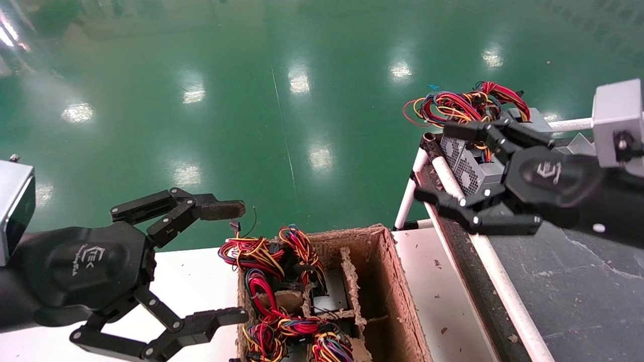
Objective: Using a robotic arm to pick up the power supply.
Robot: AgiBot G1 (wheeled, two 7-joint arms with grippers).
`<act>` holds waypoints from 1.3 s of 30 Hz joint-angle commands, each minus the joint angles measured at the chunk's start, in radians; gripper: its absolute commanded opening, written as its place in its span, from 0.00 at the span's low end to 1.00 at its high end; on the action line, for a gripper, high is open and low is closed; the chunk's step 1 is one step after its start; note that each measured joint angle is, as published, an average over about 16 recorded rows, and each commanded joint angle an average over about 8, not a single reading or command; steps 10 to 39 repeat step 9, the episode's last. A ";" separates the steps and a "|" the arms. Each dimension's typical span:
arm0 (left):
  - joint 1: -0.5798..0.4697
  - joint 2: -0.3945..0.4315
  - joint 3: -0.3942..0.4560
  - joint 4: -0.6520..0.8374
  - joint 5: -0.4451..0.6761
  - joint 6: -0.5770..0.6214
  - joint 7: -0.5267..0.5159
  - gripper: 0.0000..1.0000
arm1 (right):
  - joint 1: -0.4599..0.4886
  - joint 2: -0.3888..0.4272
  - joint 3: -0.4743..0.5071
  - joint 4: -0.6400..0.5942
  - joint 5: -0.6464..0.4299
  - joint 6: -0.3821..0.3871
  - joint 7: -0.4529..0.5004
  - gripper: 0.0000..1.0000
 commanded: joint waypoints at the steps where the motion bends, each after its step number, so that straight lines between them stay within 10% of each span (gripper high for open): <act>1: 0.000 0.000 0.000 0.000 0.000 0.000 0.000 1.00 | -0.012 0.004 0.001 0.018 0.012 -0.014 0.006 1.00; 39: 0.000 0.000 0.000 0.000 0.000 0.000 0.000 1.00 | -0.050 0.016 0.006 0.077 0.052 -0.059 0.023 1.00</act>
